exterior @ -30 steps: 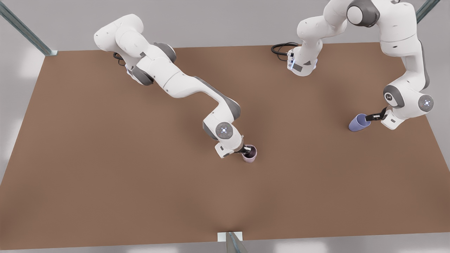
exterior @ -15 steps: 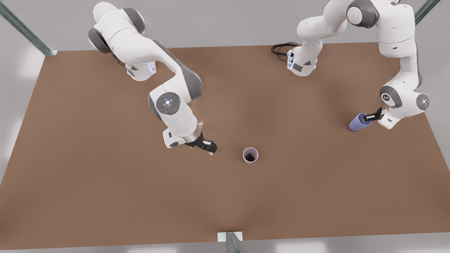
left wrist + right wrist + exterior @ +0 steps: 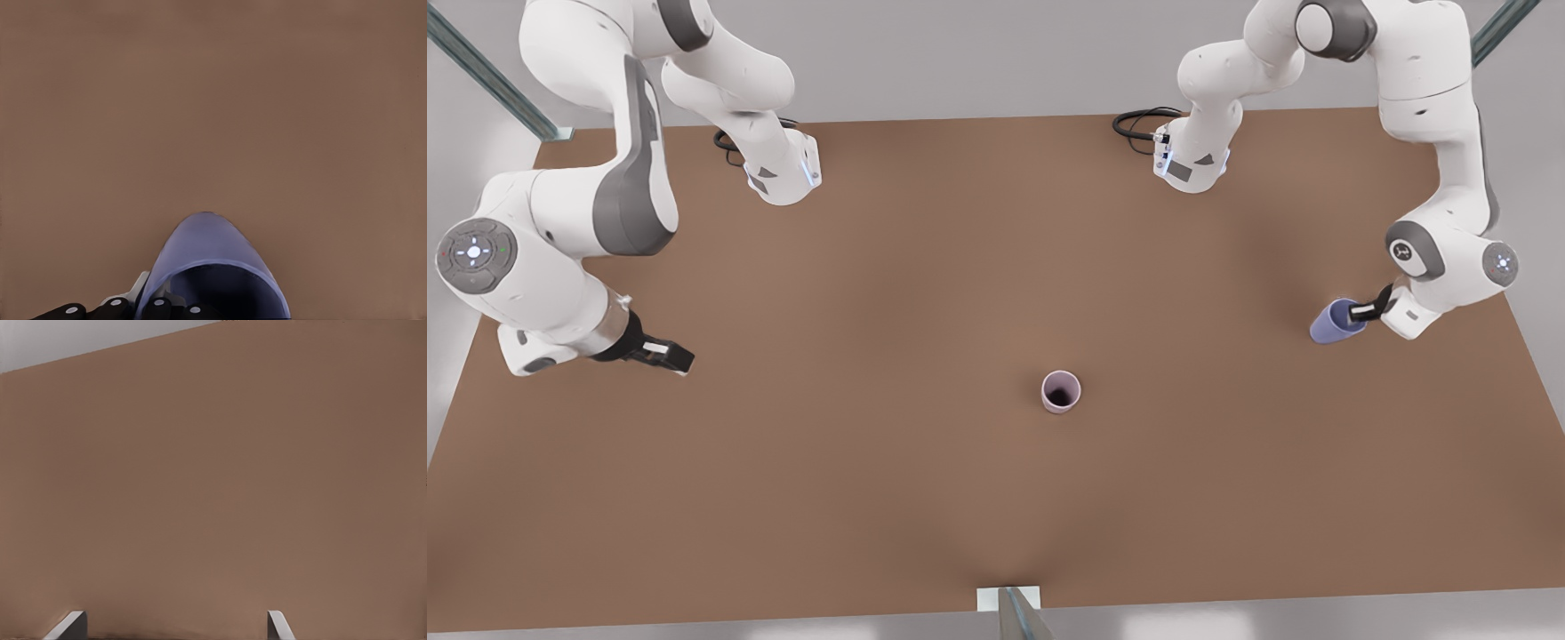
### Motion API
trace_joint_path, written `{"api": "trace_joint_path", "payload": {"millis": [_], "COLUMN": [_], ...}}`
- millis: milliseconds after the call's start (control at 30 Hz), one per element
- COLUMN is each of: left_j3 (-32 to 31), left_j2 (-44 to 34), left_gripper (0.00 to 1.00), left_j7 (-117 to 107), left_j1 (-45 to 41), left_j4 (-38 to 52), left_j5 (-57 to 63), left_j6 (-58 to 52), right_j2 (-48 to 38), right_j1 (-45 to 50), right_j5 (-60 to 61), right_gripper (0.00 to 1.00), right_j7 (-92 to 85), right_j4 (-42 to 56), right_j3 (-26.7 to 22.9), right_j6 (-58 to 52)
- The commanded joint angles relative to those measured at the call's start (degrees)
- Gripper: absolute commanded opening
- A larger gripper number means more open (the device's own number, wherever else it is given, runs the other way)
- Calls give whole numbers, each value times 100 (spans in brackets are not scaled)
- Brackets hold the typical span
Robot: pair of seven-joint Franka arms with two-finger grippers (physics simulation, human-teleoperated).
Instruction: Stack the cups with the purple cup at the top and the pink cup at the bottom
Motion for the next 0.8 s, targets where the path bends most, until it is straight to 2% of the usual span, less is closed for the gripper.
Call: {"api": "trace_joint_path", "payload": {"millis": [0, 33, 100, 167, 200, 233, 300, 333, 433, 633, 767], "left_j3": [-25, -42, -692, -1422, -1571, -1624, -1624, -1633, -1703, -1712, -1712], "left_j2": [2, 2, 142, 300, 344, 537, 1188, 1285, 1663, 1979, 2076], "left_gripper": [21, 21, 21, 21, 21, 21, 21, 21, 21, 21, 21], "left_j7": [-843, -1573, -2988, -4193, -4465, -5053, -6390, -6908, -7770, -8087, -8104], "left_j1": [-632, -1063, -1178, -1187, -1230, -1580, -2504, -2751, -3102, -3217, -3322], "left_j4": [529, 661, 1469, 2059, 2181, 2672, 3886, 4045, 4722, 4907, 4871], "left_j5": [-29, -29, -20, 42, 42, 59, 437, 393, 244, -362, -459], "left_j6": [-863, -899, -1575, -1813, -1839, -2233, -3386, -3395, -3333, -2490, -2463], "right_j2": [-38, -55, -73, -205, -222, -275, -293, -258, -381, -354, -328], "right_j1": [-98, -63, -1, 52, 147, 350, 298, 280, 298, 298, 315], "right_j5": [71, 239, 213, 204, 213, 239, 257, 309, 142, 432, 450], "right_gripper": [100, 100, 100, 100, 100, 100, 100, 100, 100, 100, 100], "right_j7": [-8373, -9166, -8843, -6840, -6050, -4882, -2515, -2091, -2276, -1520, -1546], "right_j4": [-150, -265, -238, -256, -247, -264, -221, -221, -256, -150, -89], "right_j3": [-34, -192, -192, -227, -376, -622, -587, -579, -561, -570, -552], "right_j6": [742, 1050, 1042, 901, 682, 550, -241, -514, -497, -760, -734]}}
